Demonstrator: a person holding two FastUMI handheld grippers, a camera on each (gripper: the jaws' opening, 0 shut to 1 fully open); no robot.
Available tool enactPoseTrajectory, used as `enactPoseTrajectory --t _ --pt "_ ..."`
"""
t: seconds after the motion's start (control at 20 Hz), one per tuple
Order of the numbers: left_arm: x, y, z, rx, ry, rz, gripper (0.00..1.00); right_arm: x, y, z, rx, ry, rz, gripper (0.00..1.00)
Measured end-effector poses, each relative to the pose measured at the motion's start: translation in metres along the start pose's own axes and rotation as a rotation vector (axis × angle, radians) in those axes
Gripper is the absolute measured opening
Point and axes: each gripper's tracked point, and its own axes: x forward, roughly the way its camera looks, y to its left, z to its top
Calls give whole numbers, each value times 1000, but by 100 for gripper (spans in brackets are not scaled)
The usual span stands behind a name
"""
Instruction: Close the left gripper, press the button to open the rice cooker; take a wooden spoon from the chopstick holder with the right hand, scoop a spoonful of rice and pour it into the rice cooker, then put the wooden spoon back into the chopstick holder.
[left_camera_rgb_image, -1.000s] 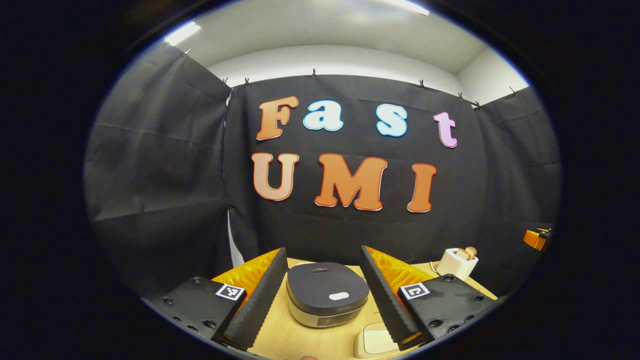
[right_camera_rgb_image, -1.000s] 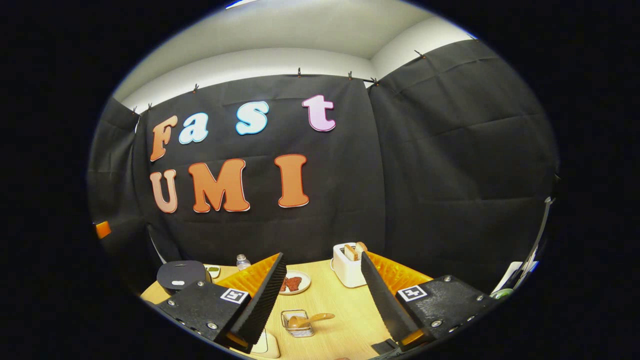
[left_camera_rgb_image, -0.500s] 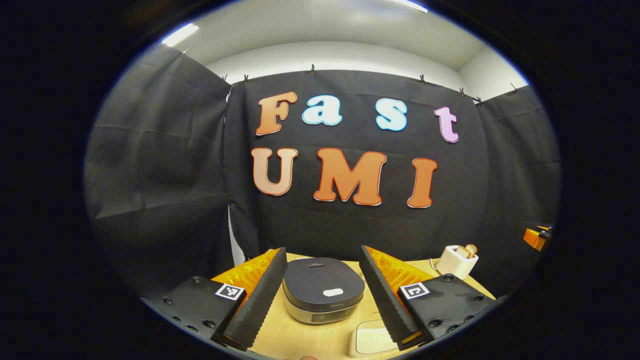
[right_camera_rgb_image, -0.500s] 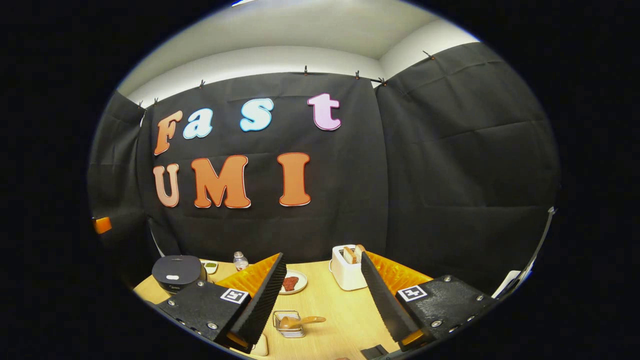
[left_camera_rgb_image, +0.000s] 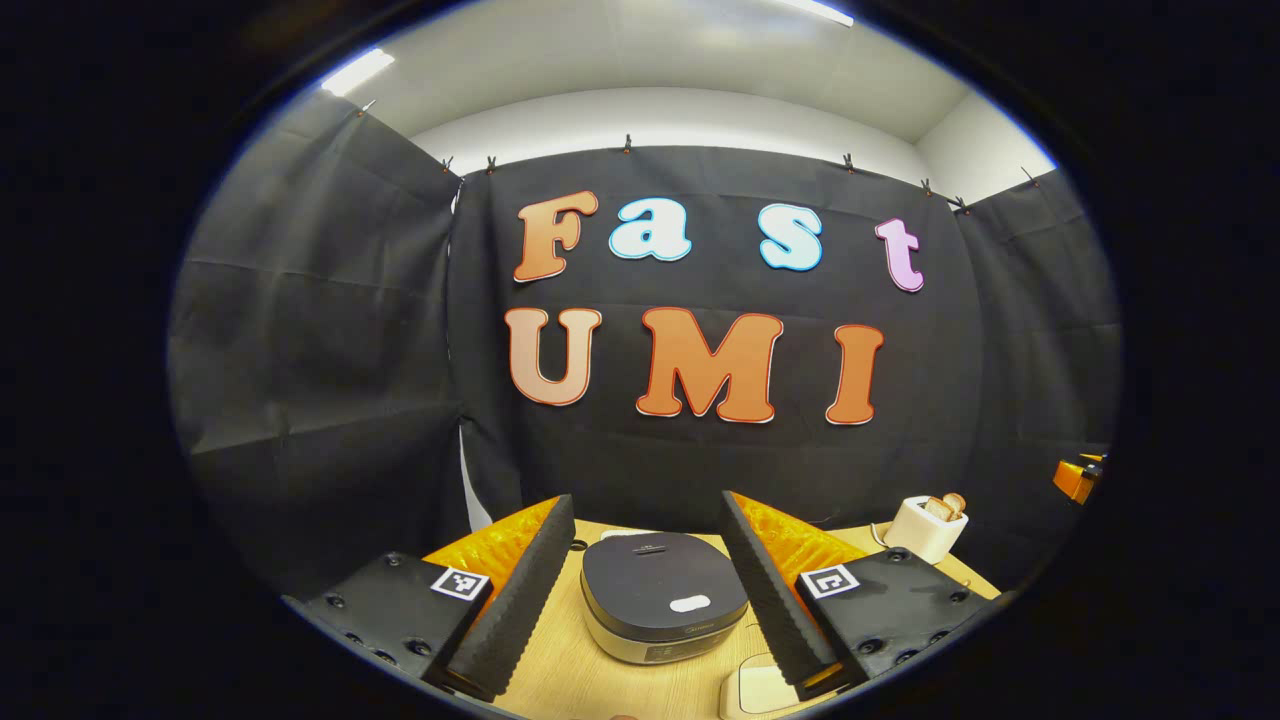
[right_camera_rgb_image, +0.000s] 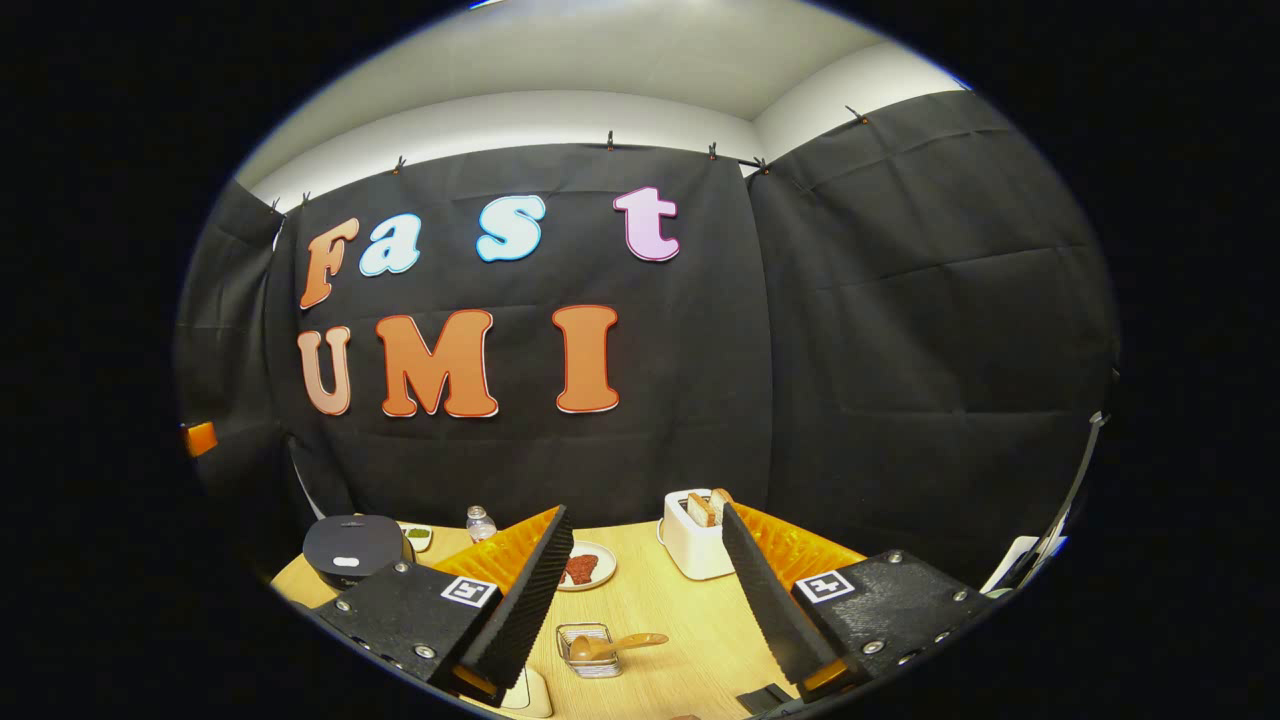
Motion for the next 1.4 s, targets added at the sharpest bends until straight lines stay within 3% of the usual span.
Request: enactPoseTrajectory --t 0.35,0.4,0.5,0.55,0.65,0.7,0.75,0.9,1.0,1.15,1.2,1.3,1.4 --pt "2 4 7 12 -13 -9 94 2 5 4 -3 0 2 93" --pt "3 3 7 19 -12 -12 94 2 5 5 -5 -1 1 97" --pt "2 0 7 27 -11 -21 94 5 6 4 -8 3 0 93" --pt "3 0 8 32 -11 -20 94 4 7 4 -7 6 1 97" --pt "1 3 10 54 -19 -12 74 3 9 4 -7 8 6 93" --pt "1 6 10 65 -21 -4 64 3 9 4 -9 8 6 97" --pt "0 5 13 65 -24 -8 54 3 10 4 -12 9 6 93" --pt "2 7 16 69 -33 -1 30 3 10 4 -18 9 6 93" --pt "0 2 17 68 -15 -36 10 2 11 3 -15 11 6 97" --pt "8 -12 0 18 60 -98 4 3 12 3 -13 14 5 97" --pt "12 -17 -5 1 86 -120 4 3 12 3 -12 15 5 93" --pt "18 -31 -9 -29 113 -164 5 2 11 1 -15 18 4 97" --pt "29 -40 -15 -12 125 -192 5 1 9 0 -23 22 -4 93"
